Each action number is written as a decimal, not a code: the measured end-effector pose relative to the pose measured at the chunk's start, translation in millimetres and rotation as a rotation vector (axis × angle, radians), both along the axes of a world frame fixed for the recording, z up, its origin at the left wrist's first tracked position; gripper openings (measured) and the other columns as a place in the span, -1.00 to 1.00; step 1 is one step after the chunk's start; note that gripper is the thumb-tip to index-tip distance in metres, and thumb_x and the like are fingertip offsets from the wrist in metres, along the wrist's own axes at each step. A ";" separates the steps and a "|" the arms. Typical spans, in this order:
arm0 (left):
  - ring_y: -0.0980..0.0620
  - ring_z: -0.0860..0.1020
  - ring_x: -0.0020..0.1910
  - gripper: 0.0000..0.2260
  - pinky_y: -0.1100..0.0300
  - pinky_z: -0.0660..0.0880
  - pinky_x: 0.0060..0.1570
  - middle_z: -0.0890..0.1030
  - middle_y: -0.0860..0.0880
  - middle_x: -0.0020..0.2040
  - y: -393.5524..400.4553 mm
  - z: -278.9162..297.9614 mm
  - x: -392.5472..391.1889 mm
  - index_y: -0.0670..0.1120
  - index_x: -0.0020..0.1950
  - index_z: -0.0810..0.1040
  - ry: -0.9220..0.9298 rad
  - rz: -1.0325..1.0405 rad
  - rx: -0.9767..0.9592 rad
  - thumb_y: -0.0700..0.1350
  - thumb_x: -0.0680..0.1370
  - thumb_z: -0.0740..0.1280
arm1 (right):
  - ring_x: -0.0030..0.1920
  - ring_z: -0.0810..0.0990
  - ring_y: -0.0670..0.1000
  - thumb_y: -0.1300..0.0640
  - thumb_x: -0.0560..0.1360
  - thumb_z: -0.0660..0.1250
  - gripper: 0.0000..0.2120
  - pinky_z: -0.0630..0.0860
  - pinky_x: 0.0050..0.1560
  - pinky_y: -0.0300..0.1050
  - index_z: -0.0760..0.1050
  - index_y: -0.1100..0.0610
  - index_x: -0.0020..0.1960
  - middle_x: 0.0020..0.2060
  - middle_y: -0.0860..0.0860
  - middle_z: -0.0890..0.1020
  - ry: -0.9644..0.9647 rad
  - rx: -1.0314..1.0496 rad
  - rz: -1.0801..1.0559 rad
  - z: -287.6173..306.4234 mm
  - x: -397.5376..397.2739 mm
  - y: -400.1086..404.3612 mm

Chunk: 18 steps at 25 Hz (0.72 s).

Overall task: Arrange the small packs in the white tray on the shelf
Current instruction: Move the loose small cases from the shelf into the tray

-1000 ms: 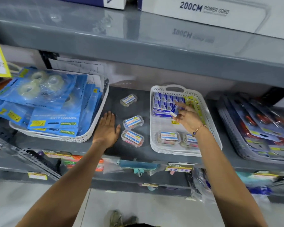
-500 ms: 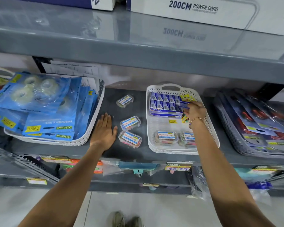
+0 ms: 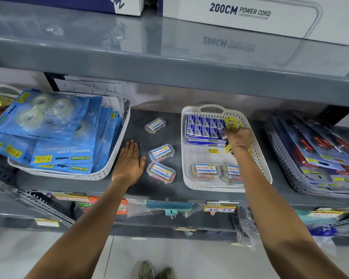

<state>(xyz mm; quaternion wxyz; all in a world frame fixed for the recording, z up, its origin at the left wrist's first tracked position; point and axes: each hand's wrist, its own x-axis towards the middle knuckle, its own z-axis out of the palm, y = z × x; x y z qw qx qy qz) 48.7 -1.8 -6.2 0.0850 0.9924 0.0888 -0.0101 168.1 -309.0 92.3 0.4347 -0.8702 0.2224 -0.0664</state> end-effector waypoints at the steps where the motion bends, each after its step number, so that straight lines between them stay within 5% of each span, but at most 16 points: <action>1: -0.04 -0.13 0.56 -0.43 0.10 -0.18 0.52 -0.10 -0.14 0.59 -0.1 0.1 -1.0 -0.20 0.55 -0.13 0.005 -0.001 -0.004 0.08 0.65 -0.10 | -0.05 0.66 0.19 0.04 0.32 0.47 -0.70 0.55 -0.07 -0.07 0.66 0.25 -0.08 -0.07 0.20 0.71 0.028 -0.002 0.000 -2.0 3.6 0.0; 8: -0.04 -0.13 0.56 -0.44 0.11 -0.19 0.52 -0.11 -0.14 0.59 -1.7 2.4 -2.1 -0.21 0.55 -0.13 0.005 0.000 -0.003 0.07 0.65 -0.10 | 0.03 0.65 0.21 0.14 0.49 0.30 -0.79 0.46 -0.14 -0.14 0.60 0.25 0.01 0.02 0.21 0.68 0.020 -0.384 0.122 1.2 0.7 17.7; 11: -0.05 -0.13 0.56 -0.44 0.11 -0.18 0.52 -0.10 -0.15 0.58 -0.8 2.4 -1.0 -0.22 0.55 -0.13 0.005 -0.004 0.014 0.07 0.65 -0.10 | 0.11 0.60 0.21 0.22 0.51 0.24 -0.79 0.56 0.06 0.00 0.53 0.22 0.11 0.09 0.20 0.64 0.058 -0.605 0.355 -16.0 -15.3 19.4; 15: -0.05 -0.13 0.56 -0.44 0.10 -0.18 0.52 -0.09 -0.15 0.58 -0.7 2.0 -1.7 -0.22 0.55 -0.12 -0.001 -0.005 0.013 0.07 0.65 -0.10 | 0.43 0.32 0.21 0.29 0.52 0.17 -0.64 0.42 0.33 0.12 0.38 0.20 0.32 0.36 0.15 0.45 0.119 -0.651 0.491 -15.9 -21.6 12.7; 18: -0.05 -0.12 0.57 -0.44 0.10 -0.17 0.52 -0.08 -0.15 0.58 -0.8 2.1 -1.3 -0.22 0.55 -0.10 -0.006 -0.008 0.005 0.07 0.65 -0.10 | 0.55 0.04 0.15 0.34 0.53 0.17 -0.42 0.19 0.50 0.06 0.10 0.19 0.51 0.54 0.10 0.13 0.143 -0.687 0.612 -12.3 -20.7 17.6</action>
